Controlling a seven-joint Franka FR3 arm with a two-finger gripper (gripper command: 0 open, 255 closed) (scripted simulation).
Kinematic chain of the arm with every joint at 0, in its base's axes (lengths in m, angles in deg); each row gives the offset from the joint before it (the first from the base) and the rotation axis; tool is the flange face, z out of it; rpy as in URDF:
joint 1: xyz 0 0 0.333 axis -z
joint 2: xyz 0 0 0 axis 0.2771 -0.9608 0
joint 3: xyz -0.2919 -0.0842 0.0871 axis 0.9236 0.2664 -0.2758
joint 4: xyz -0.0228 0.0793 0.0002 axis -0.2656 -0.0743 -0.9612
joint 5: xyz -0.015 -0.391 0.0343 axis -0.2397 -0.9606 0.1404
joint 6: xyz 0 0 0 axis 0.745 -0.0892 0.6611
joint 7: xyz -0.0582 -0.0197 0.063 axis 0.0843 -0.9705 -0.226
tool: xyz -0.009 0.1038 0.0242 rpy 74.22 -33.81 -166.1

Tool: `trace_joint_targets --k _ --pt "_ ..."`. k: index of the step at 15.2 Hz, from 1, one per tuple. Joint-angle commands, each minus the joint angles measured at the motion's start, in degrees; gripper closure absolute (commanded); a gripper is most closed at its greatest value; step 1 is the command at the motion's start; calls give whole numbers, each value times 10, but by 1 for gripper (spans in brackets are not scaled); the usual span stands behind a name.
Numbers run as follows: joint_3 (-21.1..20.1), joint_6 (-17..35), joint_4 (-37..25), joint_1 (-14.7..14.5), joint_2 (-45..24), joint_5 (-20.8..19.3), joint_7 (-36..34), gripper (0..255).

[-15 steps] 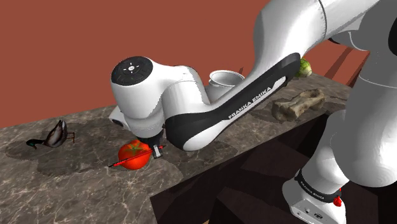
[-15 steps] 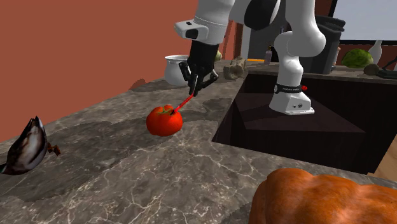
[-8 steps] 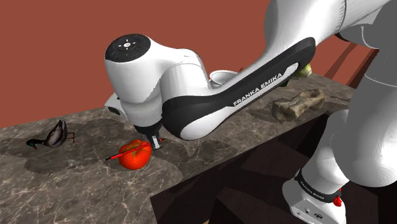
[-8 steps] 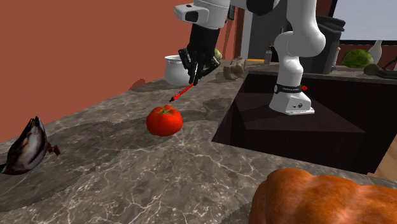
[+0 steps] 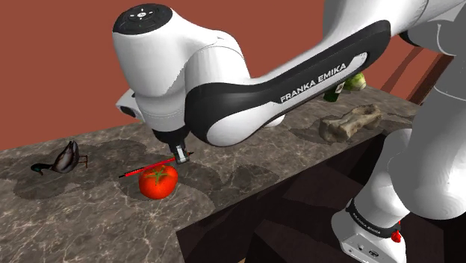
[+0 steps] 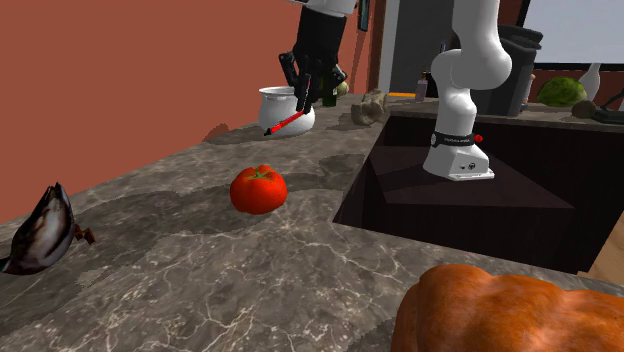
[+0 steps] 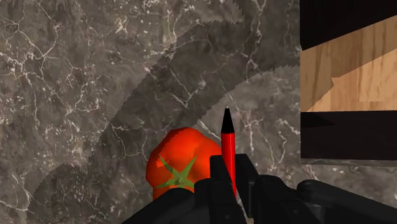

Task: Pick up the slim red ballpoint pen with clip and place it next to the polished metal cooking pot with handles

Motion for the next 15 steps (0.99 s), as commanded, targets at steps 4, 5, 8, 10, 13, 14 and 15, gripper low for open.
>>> trace_joint_targets --k 4,5,8,10,13,14,15 --pt "-2 -34 -26 0 12 13 16 255" --pt "-2 -40 -31 0 14 15 19 255" --pt "2 -40 -14 8 39 28 36 255" --pt "13 -21 33 22 81 47 63 255" --pt "34 3 99 35 141 72 105 255" --pt "43 10 119 38 160 79 119 255" --pt "52 16 139 41 178 86 134 255"
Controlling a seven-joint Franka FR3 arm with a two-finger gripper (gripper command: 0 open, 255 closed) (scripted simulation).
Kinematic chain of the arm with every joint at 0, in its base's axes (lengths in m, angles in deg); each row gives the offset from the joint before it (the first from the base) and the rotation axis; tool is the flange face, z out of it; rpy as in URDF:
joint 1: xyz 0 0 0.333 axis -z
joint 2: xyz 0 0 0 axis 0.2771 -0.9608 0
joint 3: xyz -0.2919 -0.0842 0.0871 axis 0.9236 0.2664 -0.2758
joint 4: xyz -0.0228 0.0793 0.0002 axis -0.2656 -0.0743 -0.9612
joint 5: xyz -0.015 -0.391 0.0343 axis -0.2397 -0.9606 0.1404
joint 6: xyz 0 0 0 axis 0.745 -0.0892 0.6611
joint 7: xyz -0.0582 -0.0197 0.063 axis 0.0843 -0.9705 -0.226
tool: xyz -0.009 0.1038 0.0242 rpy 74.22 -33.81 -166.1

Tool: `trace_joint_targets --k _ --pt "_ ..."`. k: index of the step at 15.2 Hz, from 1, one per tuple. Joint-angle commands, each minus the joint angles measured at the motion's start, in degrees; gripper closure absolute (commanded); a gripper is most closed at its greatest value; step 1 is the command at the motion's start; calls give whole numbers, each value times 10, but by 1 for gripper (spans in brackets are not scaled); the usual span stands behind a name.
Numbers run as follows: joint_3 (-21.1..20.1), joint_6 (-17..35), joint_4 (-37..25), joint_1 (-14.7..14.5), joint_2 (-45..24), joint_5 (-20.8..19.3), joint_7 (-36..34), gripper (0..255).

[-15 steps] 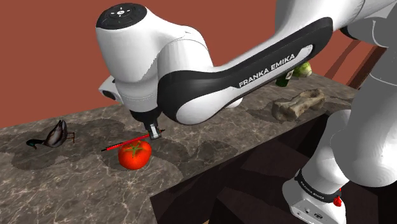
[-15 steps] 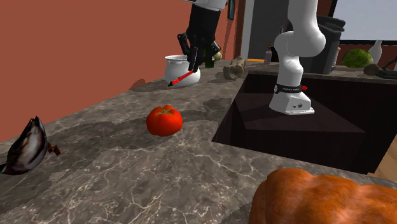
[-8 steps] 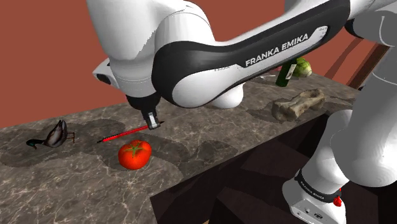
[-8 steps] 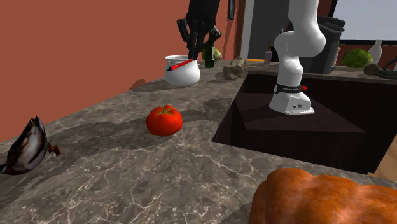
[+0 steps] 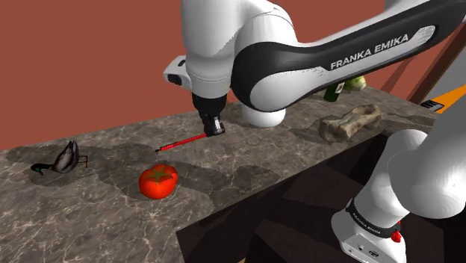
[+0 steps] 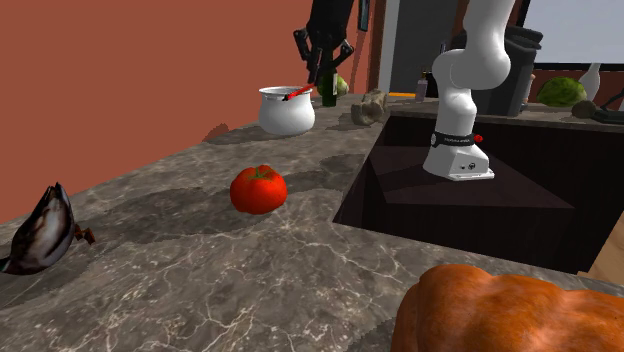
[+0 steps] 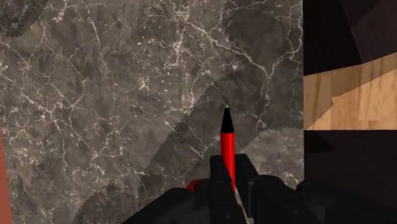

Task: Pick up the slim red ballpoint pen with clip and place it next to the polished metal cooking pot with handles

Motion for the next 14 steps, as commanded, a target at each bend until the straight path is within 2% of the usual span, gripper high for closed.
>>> trace_joint_targets --k 1,7,14 --pt "17 15 41 6 36 12 28 255" --pt "78 40 142 17 135 32 112 255" --pt "159 54 232 39 232 24 210 255"
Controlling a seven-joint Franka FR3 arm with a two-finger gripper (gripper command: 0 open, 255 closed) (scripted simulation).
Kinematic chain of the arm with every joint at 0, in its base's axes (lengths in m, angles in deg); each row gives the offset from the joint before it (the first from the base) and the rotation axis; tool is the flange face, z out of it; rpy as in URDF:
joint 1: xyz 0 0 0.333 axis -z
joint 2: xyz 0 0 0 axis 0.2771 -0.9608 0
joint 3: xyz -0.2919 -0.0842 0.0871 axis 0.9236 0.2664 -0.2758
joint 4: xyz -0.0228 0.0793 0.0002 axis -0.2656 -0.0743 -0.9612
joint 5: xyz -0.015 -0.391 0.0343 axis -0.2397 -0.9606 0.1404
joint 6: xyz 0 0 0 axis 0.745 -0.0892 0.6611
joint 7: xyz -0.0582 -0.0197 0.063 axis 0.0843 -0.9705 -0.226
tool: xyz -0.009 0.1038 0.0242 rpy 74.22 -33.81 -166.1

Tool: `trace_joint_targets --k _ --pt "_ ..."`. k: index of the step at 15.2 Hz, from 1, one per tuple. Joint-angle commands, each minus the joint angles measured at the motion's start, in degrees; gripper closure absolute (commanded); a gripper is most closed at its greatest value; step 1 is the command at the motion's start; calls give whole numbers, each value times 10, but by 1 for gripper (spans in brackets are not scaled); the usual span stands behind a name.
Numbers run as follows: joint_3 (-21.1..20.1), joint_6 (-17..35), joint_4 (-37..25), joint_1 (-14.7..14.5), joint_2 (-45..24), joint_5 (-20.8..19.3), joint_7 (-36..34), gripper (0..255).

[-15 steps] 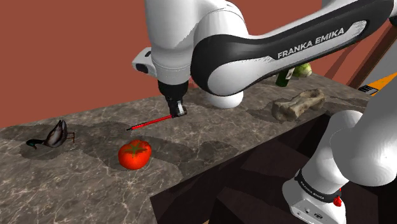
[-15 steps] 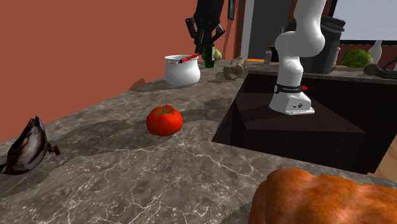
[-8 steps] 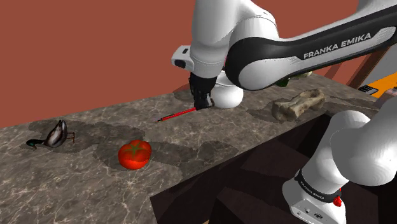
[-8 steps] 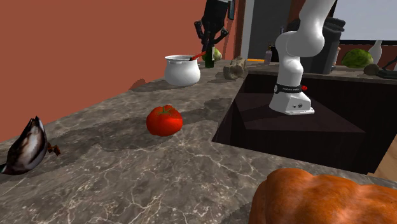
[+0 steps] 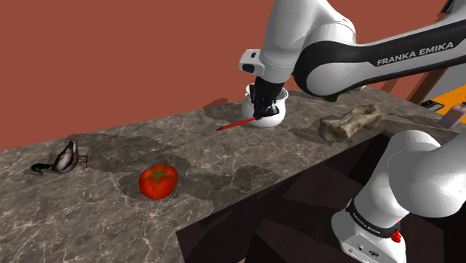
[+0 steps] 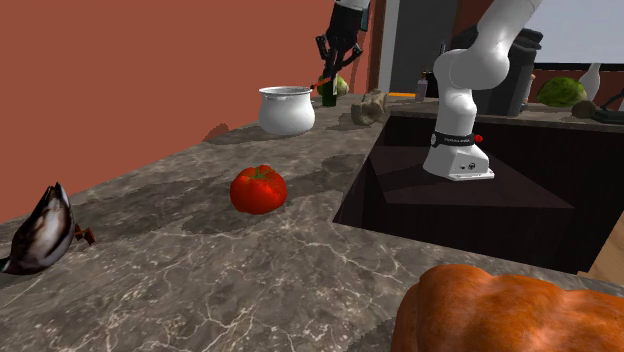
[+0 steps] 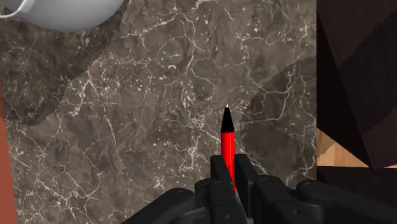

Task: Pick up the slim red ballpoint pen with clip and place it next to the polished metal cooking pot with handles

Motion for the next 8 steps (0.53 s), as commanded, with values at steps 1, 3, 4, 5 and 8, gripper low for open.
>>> trace_joint_targets --k 1,3,4,5,8 --pt "27 3 21 10 24 -7 33 255" --pt "52 5 39 20 47 -15 61 255" --pt "64 6 47 25 57 -20 76 255" --pt "77 7 55 31 67 -25 90 255" --pt "116 10 73 50 93 -43 134 255"
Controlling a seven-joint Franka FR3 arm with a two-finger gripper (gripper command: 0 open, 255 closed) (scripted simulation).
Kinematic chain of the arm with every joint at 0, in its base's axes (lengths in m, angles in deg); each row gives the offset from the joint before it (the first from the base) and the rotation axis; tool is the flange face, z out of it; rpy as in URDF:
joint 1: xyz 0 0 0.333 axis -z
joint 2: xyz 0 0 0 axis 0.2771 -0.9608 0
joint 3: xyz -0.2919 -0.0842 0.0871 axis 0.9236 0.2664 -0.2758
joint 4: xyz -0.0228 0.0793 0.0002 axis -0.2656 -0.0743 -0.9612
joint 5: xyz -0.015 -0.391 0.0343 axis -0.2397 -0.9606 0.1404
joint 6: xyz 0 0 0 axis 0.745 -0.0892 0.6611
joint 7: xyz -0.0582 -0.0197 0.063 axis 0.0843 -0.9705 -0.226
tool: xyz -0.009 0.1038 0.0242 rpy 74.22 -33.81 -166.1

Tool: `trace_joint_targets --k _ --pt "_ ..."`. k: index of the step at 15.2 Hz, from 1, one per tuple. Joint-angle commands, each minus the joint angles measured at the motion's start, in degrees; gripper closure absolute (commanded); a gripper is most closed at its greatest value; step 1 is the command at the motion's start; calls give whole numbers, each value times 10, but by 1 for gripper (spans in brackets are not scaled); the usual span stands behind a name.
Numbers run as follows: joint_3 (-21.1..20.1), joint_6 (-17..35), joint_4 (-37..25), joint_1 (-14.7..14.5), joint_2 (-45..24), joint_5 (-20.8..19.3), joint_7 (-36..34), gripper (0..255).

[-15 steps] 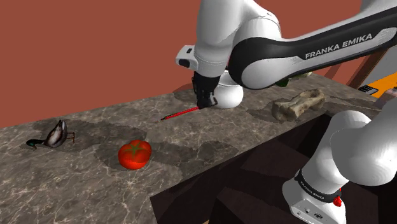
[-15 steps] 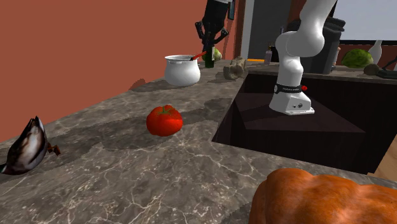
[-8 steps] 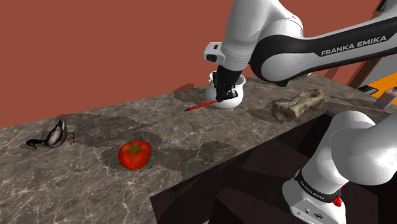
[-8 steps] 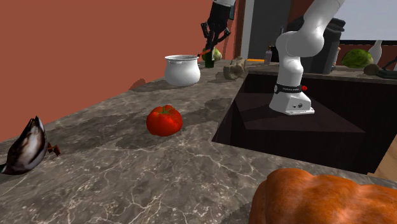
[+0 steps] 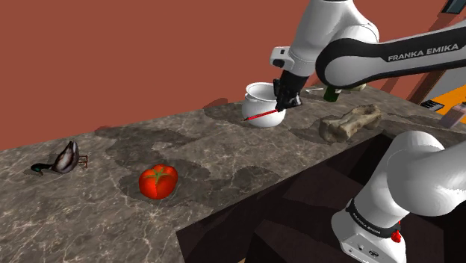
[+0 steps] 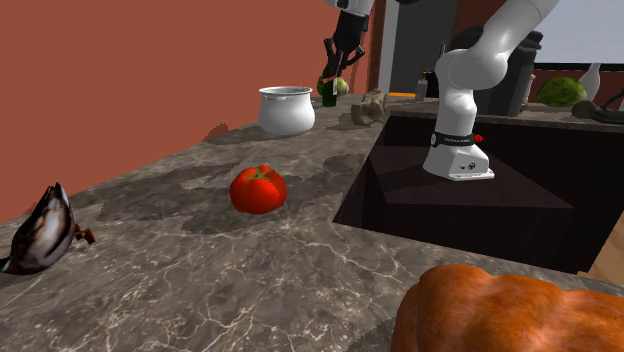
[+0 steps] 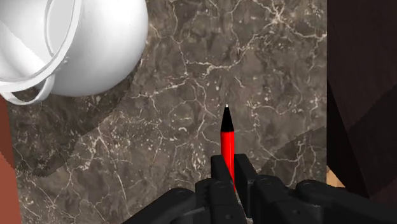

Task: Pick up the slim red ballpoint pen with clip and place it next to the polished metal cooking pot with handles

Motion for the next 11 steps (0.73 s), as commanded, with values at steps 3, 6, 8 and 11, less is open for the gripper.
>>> trace_joint_targets --k 3,6,8,11 --pt "54 1 13 28 27 -25 62 255" --pt "95 5 18 50 38 -45 108 255" --pt "124 9 18 64 41 -58 138 255" --pt "166 16 11 84 39 -77 185 255"
